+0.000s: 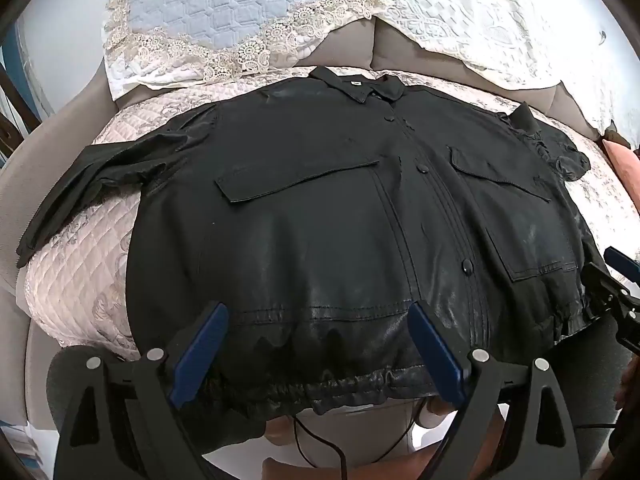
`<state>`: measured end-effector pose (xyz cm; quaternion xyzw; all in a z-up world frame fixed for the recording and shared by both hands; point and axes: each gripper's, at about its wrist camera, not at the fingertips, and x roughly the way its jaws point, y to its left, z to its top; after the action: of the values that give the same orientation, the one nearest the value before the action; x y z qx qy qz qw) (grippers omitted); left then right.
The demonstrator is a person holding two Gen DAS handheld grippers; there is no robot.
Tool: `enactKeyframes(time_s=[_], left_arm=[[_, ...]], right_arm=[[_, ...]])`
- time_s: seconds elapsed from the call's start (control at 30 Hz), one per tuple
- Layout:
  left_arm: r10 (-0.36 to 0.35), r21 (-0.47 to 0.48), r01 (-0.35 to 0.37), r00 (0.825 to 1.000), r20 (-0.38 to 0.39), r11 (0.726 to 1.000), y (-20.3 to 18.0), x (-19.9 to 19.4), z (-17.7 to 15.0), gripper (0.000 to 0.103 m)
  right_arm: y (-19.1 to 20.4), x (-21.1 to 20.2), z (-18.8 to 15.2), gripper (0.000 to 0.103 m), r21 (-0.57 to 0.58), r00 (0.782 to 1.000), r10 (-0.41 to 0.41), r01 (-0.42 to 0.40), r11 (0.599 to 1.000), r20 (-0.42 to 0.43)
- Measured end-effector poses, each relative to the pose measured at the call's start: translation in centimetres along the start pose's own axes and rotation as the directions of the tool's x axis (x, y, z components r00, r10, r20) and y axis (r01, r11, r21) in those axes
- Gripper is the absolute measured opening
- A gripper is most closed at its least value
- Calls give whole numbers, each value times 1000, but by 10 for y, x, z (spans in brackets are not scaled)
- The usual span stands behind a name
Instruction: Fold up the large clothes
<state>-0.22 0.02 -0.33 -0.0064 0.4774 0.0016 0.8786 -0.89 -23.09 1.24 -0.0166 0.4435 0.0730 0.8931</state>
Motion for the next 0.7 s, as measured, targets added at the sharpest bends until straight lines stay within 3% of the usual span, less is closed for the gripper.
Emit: enactKeyframes(time_s=[0.7], left_arm=[[-51,-37,51,999,-3,998,8,2,-5,92]], right_arm=[[3,3,-2,82,-2,1000,7,-7,1000,-17]])
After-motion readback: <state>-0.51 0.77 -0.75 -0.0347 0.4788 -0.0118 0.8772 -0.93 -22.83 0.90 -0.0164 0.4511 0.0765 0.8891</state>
